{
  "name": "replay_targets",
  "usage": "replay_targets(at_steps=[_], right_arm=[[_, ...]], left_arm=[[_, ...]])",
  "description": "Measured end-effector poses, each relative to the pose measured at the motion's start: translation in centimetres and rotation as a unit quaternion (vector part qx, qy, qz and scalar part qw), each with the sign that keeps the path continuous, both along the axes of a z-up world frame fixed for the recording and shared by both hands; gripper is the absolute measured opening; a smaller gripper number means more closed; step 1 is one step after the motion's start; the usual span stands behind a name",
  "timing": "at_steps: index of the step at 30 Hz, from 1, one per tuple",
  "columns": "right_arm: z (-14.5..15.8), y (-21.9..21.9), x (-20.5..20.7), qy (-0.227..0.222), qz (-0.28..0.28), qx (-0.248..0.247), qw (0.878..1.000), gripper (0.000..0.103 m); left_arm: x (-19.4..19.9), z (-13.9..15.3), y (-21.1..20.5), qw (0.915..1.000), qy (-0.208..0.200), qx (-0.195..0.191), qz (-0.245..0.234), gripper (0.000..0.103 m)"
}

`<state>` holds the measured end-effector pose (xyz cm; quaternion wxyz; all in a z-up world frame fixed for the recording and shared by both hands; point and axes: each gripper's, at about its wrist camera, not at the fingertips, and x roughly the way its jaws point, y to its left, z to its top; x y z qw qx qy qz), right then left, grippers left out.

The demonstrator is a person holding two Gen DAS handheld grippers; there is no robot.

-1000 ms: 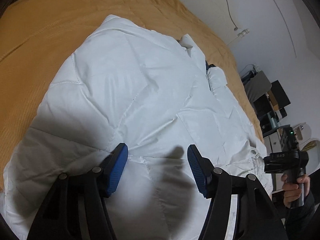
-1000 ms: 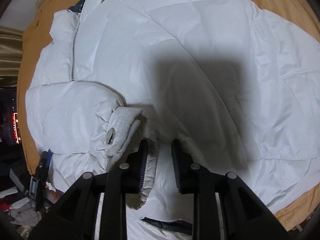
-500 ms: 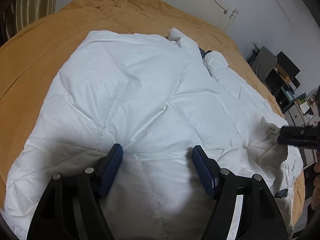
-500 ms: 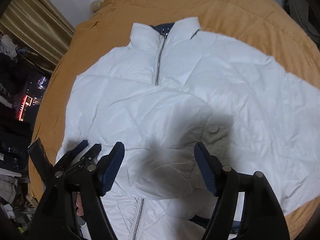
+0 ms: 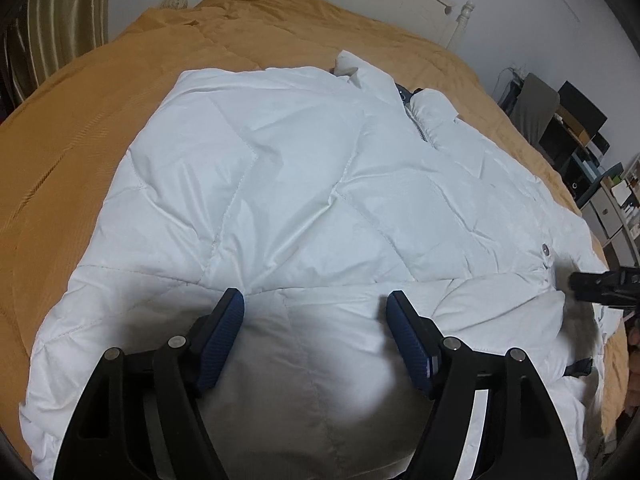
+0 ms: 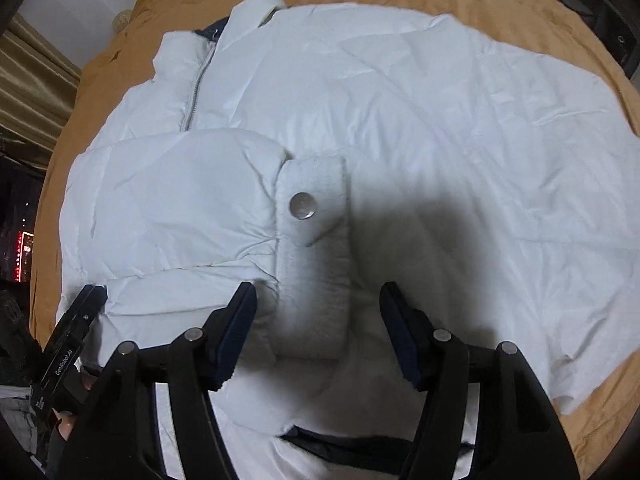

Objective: Fold large clothes

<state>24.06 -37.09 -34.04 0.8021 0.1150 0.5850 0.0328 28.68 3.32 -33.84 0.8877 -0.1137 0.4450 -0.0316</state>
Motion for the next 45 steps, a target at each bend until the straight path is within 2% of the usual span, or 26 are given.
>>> replay_targets(at_steps=[2, 4, 5, 8, 10, 11, 13, 17, 21, 23, 24, 25, 26, 27, 28, 29, 31, 32, 34, 36, 40, 42, 45], right_arm=[[2.4, -3.5, -1.7, -0.031, -0.029, 0.034, 0.999, 0.07], [4.4, -8.5, -3.9, -0.061, -0.081, 0.058, 0.993, 0.081], [5.1, -11.4, -5.4, -0.075, -0.116, 0.064, 0.988, 0.088], [5.6, -19.2, -9.1, -0.098, -0.209, 0.076, 0.97, 0.094], [4.4, -24.4, -11.2, -0.087, -0.279, 0.107, 0.95, 0.094], [3.4, -26.9, -12.4, -0.085, -0.315, 0.136, 0.935, 0.094], [2.1, -30.2, -14.1, -0.09, -0.352, 0.166, 0.917, 0.094], [-0.7, -34.1, -13.6, -0.095, -0.388, 0.146, 0.905, 0.094], [-4.5, -35.4, -10.1, -0.086, -0.366, 0.197, 0.905, 0.094], [-6.0, -35.5, -9.2, -0.092, -0.377, 0.223, 0.894, 0.094], [-6.4, -35.7, -9.2, -0.102, -0.389, 0.235, 0.885, 0.084], [-6.5, -35.9, -9.3, -0.111, -0.395, 0.253, 0.876, 0.068], [-6.6, -36.0, -9.3, -0.108, -0.393, 0.281, 0.869, 0.03], [-6.2, -35.9, -9.5, -0.115, -0.393, 0.304, 0.86, 0.02], [-5.0, -35.6, -9.7, -0.137, -0.388, 0.304, 0.859, 0.016], [-3.3, -35.0, -9.8, -0.164, -0.373, 0.295, 0.864, 0.014], [0.6, -33.3, -9.9, -0.204, -0.344, 0.288, 0.87, 0.013], [2.3, -32.3, -9.7, -0.223, -0.329, 0.294, 0.869, 0.013], [5.9, -29.6, -8.9, -0.256, -0.283, 0.317, 0.868, 0.013], [9.1, -25.6, -7.5, -0.279, -0.226, 0.323, 0.876, 0.013], [12.7, -14.8, -3.5, -0.277, -0.104, 0.303, 0.906, 0.013], [12.7, -8.6, -1.6, -0.258, -0.051, 0.297, 0.918, 0.013], [10.8, 0.7, 0.8, -0.217, 0.029, 0.28, 0.935, 0.013]], left_arm=[[0.0, -0.2, 0.0, 1.0, -0.001, 0.003, 0.002, 0.076], [0.2, -0.4, -0.2, 1.0, 0.002, 0.003, 0.0, 0.082], [0.2, -0.5, -0.3, 1.0, 0.002, 0.006, -0.002, 0.084], [0.0, -0.6, -0.8, 0.9997, 0.002, 0.025, -0.007, 0.085], [-0.2, -0.7, -0.7, 0.9997, -0.001, 0.025, -0.007, 0.085], [-0.2, -0.7, -0.6, 0.9997, -0.002, 0.023, -0.007, 0.085], [-0.2, -0.8, -0.6, 0.9997, -0.003, 0.022, -0.007, 0.085], [-0.1, -0.9, -0.8, 0.9995, -0.002, 0.032, -0.008, 0.086], [-0.2, -0.9, -0.8, 0.9993, 0.0, 0.038, -0.009, 0.086], [-0.2, -0.9, -0.8, 0.9992, 0.001, 0.038, -0.01, 0.086], [-0.1, -0.9, -0.8, 0.9992, 0.002, 0.038, -0.01, 0.086], [-0.1, -0.9, -0.8, 0.9992, 0.002, 0.037, -0.01, 0.086], [-0.1, -0.9, -0.8, 0.9993, 0.001, 0.037, -0.01, 0.086], [-0.1, -0.9, -0.9, 0.9993, 0.001, 0.037, -0.01, 0.086], [-0.1, -0.9, -0.8, 0.9993, 0.001, 0.036, -0.01, 0.086], [-0.1, -0.9, -0.8, 0.9993, 0.001, 0.035, -0.01, 0.086], [0.0, -0.9, -0.8, 0.9994, 0.0, 0.033, -0.01, 0.086], [0.0, -0.9, -0.8, 0.9995, 0.0, 0.031, -0.01, 0.086], [-0.1, -0.8, -0.6, 0.9997, -0.001, 0.024, -0.009, 0.086], [-0.3, -0.6, -0.2, 0.9999, -0.007, 0.008, -0.006, 0.086], [-0.6, -0.3, 1.1, 0.9992, -0.015, -0.037, 0.001, 0.086], [-0.7, 0.0, 1.8, 0.9981, -0.011, -0.061, 0.006, 0.086], [-1.4, 0.7, 3.1, 0.9958, -0.005, -0.091, 0.012, 0.086]])
